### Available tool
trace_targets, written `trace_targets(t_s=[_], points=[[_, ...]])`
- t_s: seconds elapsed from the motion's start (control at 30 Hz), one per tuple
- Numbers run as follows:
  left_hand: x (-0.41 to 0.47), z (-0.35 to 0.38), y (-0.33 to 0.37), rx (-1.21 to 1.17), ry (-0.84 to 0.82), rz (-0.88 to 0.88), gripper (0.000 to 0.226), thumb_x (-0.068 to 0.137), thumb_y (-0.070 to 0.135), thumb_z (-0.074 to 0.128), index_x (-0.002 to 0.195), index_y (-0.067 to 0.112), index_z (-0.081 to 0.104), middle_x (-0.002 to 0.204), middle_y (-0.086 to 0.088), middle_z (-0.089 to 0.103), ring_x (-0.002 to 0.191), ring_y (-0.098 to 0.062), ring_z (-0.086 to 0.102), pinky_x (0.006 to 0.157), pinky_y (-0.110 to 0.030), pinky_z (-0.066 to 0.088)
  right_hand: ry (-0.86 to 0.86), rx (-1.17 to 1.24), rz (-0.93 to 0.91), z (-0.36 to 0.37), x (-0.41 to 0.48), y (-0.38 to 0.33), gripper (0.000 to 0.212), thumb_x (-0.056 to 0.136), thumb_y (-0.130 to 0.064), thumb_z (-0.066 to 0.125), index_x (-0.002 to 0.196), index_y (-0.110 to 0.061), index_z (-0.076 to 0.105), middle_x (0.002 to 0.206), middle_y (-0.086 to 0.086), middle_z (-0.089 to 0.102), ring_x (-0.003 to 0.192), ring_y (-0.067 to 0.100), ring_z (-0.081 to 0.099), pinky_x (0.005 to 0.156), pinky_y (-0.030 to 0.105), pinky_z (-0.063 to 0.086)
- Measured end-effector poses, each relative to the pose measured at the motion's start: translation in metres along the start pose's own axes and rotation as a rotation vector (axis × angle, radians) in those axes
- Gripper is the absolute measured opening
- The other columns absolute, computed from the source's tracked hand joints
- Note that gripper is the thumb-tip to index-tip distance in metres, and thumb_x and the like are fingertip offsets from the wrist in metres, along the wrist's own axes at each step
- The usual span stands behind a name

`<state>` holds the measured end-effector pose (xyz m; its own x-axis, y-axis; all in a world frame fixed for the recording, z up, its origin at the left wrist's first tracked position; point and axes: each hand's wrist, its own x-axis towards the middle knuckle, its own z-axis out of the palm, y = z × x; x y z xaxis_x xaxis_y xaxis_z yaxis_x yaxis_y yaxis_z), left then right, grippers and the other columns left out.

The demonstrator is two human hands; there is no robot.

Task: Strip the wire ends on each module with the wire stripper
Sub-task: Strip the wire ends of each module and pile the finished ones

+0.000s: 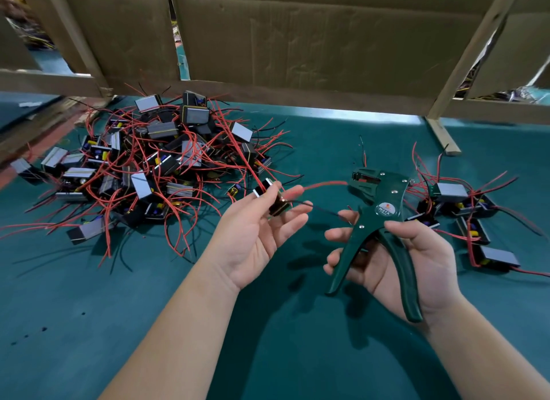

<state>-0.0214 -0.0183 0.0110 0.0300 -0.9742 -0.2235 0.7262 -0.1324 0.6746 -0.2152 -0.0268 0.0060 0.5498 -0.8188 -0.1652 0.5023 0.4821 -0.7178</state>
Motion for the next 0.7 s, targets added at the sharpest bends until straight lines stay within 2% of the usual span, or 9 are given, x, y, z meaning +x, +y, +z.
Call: trace_targets(t_s=[0.13,0.23,0.33,0.43,0.53,0.63,0.7], points=[[0.0024,-0.0001,-0.0022,0.021,0.0,0.011,0.017,0.099,0.003,0.039,0.097,0.0,0.056,0.098,-0.015,0.072,0.069,-0.022,0.07,0.061,-0.026,0.057,0.001,0.005,-0.002,-0.001,0.0004,-0.0002,0.064,0.045,-0.029,0.081,0.101,-0.001,0.071,0.094,0.028,0.066,0.07,0.041,0.065,0.065,0.049,0.056],[0.0031,0.0003,-0.0042,0.087,0.025,0.076,0.021,0.099,0.005,0.042,0.092,0.004,0.061,0.091,-0.009,0.072,0.064,-0.015,0.067,0.059,-0.022,0.055,0.013,0.025,-0.009,-0.0013,0.0013,-0.0003,0.065,0.043,-0.028,0.082,0.1,0.001,0.07,0.094,0.029,0.066,0.069,0.042,0.065,0.064,0.049,0.056],[0.0037,-0.0005,-0.0053,0.133,0.049,0.095,0.015,0.099,0.007,0.044,0.097,0.005,0.059,0.084,-0.007,0.068,0.065,-0.015,0.068,0.058,-0.021,0.055,0.013,0.023,-0.009,-0.0015,0.0016,0.0,0.065,0.042,-0.028,0.082,0.099,0.0,0.071,0.093,0.028,0.066,0.069,0.041,0.065,0.064,0.049,0.057],[0.0047,-0.0017,-0.0074,0.185,0.052,0.1,0.014,0.1,0.009,0.043,0.102,0.01,0.057,0.088,-0.009,0.069,0.07,-0.015,0.068,0.06,-0.021,0.055,0.004,0.009,-0.008,-0.002,0.0014,0.0001,0.065,0.042,-0.029,0.082,0.099,-0.001,0.072,0.093,0.027,0.066,0.069,0.041,0.064,0.065,0.049,0.056],[0.0046,-0.0028,-0.008,0.231,0.032,0.142,0.021,0.099,0.0,0.041,0.104,0.012,0.058,0.095,-0.007,0.065,0.078,-0.013,0.067,0.068,-0.019,0.055,-0.003,0.006,-0.008,-0.002,0.0018,0.0004,0.064,0.043,-0.029,0.082,0.1,-0.001,0.071,0.093,0.026,0.066,0.069,0.041,0.064,0.065,0.049,0.056],[0.0039,-0.0025,-0.0075,0.229,0.007,0.155,0.025,0.097,-0.004,0.041,0.106,0.013,0.057,0.091,-0.008,0.066,0.082,-0.015,0.069,0.074,-0.022,0.056,-0.002,0.012,-0.011,-0.0024,0.0022,0.0003,0.065,0.042,-0.028,0.083,0.1,0.0,0.071,0.092,0.026,0.066,0.069,0.042,0.064,0.065,0.05,0.056],[0.0033,-0.0017,-0.0071,0.275,0.018,0.173,0.023,0.097,-0.003,0.041,0.101,0.012,0.058,0.089,-0.006,0.067,0.08,-0.013,0.07,0.073,-0.023,0.055,-0.003,0.013,-0.012,-0.0025,0.0022,0.0002,0.065,0.042,-0.028,0.083,0.1,0.0,0.071,0.091,0.026,0.065,0.069,0.042,0.064,0.065,0.05,0.056]])
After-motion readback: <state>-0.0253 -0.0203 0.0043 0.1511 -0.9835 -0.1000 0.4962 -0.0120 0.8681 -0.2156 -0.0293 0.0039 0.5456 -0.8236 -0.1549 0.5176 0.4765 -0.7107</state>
